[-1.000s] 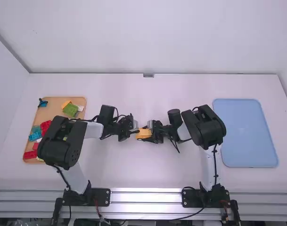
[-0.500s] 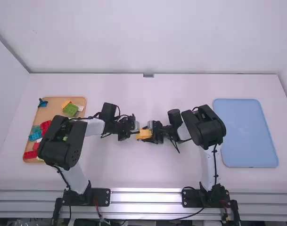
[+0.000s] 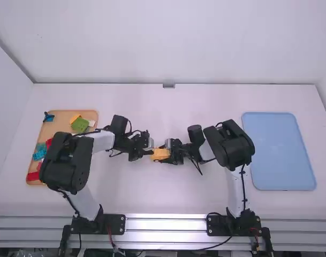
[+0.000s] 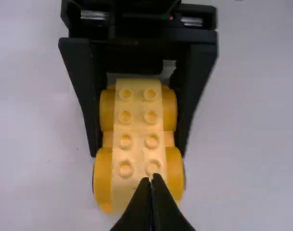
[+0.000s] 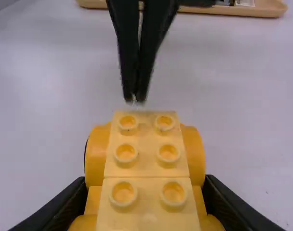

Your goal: Assemble lego blocks to make yellow taxi

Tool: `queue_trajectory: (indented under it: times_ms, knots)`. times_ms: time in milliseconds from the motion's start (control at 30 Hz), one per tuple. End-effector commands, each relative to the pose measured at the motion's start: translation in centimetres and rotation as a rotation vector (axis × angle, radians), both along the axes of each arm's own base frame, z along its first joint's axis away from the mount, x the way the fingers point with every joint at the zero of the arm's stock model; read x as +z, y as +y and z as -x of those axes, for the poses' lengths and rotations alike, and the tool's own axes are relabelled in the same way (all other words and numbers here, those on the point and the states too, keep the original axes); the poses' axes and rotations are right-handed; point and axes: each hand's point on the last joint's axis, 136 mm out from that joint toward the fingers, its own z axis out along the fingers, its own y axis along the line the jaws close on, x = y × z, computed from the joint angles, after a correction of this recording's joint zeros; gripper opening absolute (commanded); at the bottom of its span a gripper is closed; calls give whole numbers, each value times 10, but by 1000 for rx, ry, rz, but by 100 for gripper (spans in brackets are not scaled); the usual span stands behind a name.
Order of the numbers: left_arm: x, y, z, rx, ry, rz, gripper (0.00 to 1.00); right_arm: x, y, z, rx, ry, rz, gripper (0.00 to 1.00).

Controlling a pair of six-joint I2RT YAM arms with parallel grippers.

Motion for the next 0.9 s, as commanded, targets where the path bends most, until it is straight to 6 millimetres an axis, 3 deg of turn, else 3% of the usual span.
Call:
queue_trajectory:
  times_ms: [0,100,133,167,200,233,333,567,633,767,867]
  knots:
    - [47,15,-21,-11,-174,81,2,-5,-5,-7,-21,5,7,56]
    - [65,39,-29,64,-205,80,2,-5,-12,-12,-41,4,5,58]
    - [71,50,-32,106,-209,78,11,-5,-15,-15,-51,4,4,62]
    - [73,53,-34,120,-206,79,13,-5,-16,-16,-53,4,4,63]
    - [76,59,-36,154,-197,79,28,-5,-17,-17,-58,5,4,67]
    - [80,72,-41,222,-174,78,99,-4,-20,-20,-67,6,2,84]
    - [83,84,-43,283,-146,85,99,0,-24,-21,-72,37,-20,99]
    - [78,99,-45,333,-129,62,99,43,-52,-31,-169,121,-78,99]
    - [72,105,-47,351,-129,13,99,60,-73,-43,-267,129,-70,98]
    - [64,113,-49,386,-115,-45,99,89,-106,-47,-357,83,-53,98]
    - [64,120,-59,508,-39,-34,99,106,-130,-49,-426,8,20,99]
